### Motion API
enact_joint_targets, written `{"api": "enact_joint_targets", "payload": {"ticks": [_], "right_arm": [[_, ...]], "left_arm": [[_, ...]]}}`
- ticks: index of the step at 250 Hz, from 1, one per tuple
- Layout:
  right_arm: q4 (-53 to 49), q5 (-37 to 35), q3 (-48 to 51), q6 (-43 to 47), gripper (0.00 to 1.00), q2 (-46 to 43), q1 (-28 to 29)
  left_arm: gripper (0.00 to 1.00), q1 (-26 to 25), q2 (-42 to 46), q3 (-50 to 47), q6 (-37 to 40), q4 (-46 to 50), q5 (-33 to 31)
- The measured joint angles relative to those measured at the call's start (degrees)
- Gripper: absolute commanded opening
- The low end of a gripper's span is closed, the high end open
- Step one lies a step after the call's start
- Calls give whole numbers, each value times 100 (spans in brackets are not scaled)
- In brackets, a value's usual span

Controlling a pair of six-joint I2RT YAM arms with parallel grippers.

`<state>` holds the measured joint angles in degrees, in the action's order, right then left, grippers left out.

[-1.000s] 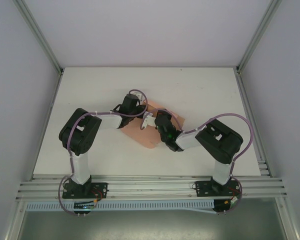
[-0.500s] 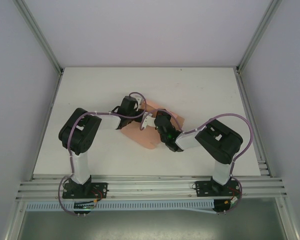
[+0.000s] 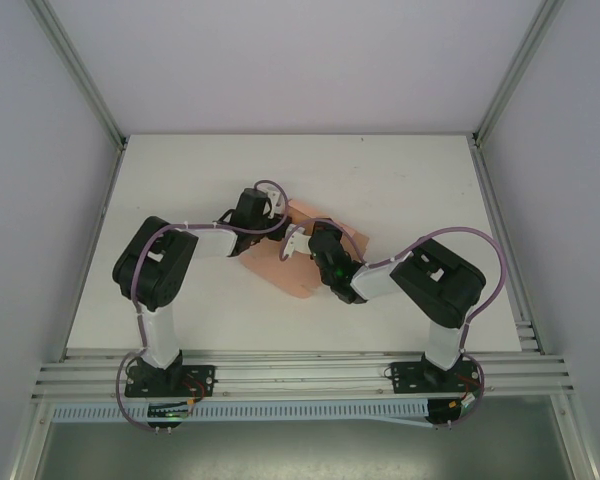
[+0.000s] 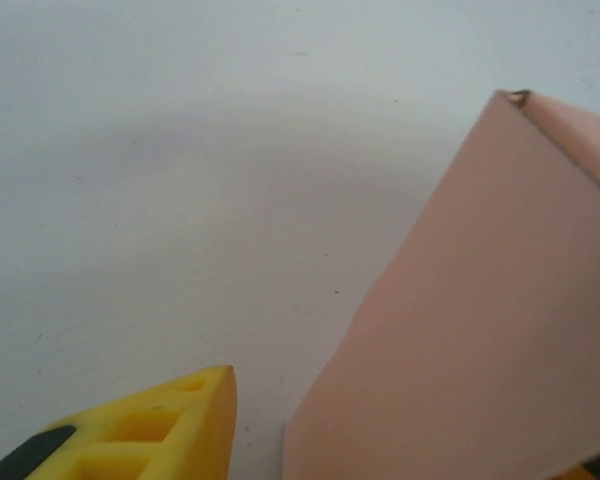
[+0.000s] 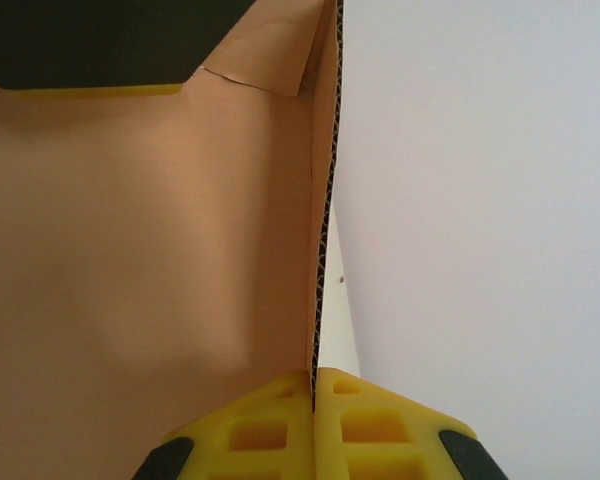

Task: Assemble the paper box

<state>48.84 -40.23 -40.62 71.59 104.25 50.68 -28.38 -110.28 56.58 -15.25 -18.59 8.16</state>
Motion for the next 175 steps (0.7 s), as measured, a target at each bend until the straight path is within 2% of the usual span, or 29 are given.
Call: {"api": "enact_joint_targets", "payload": {"ticks": [42, 66, 82, 91, 175], "right_arm": [[-2, -2, -2, 0, 0, 0, 0], [-7, -2, -7, 0, 0, 0, 0], [-24, -2, -17, 0, 0, 0, 0], [-22, -2, -22, 0, 0, 0, 0], [-87, -33, -94, -20, 0, 0, -11]], "left_arm": [[32, -2, -24, 55, 15, -2, 85], [23, -4, -70, 76, -4, -31, 96], [12, -26, -74, 79, 15, -70, 103], [0, -35, -83, 79, 70, -87, 98], [0, -149, -120, 116, 321, -133, -363]]}}
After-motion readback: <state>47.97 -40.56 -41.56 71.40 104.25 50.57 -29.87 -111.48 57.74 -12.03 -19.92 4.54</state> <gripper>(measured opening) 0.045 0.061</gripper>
